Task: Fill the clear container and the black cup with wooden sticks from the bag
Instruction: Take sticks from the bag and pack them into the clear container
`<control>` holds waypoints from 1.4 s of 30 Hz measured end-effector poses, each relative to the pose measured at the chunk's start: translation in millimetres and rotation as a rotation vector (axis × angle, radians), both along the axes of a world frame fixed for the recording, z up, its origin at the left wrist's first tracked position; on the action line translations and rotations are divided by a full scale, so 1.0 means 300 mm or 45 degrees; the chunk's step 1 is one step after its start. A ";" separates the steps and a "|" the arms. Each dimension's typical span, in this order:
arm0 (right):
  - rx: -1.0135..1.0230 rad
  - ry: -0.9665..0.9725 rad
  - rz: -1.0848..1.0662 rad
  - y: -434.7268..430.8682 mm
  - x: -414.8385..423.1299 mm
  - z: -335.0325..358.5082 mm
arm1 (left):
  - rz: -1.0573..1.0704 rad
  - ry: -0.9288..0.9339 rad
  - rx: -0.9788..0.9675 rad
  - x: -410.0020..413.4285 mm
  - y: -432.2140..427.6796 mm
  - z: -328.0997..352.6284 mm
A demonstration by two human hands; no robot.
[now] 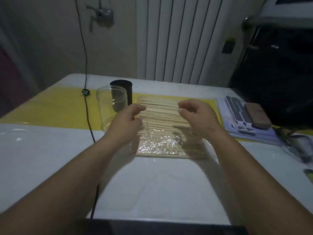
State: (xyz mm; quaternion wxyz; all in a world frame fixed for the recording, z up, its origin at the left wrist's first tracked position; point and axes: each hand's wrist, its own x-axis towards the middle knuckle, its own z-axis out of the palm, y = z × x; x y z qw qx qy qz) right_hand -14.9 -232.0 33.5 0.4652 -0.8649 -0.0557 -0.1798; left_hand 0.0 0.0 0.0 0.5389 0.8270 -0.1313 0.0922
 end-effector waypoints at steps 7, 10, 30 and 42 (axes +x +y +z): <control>-0.236 0.223 -0.030 0.137 0.045 -0.002 | 0.177 -0.324 0.490 -0.057 0.043 -0.036; -0.195 0.386 -0.032 0.209 0.067 -0.031 | 0.181 -0.179 0.494 -0.047 0.042 -0.056; -0.610 0.709 -0.260 0.350 0.126 -0.043 | 0.150 0.064 0.424 -0.018 0.048 -0.110; 0.082 0.674 -0.127 0.289 0.064 -0.007 | 0.015 0.040 0.494 -0.014 0.049 -0.109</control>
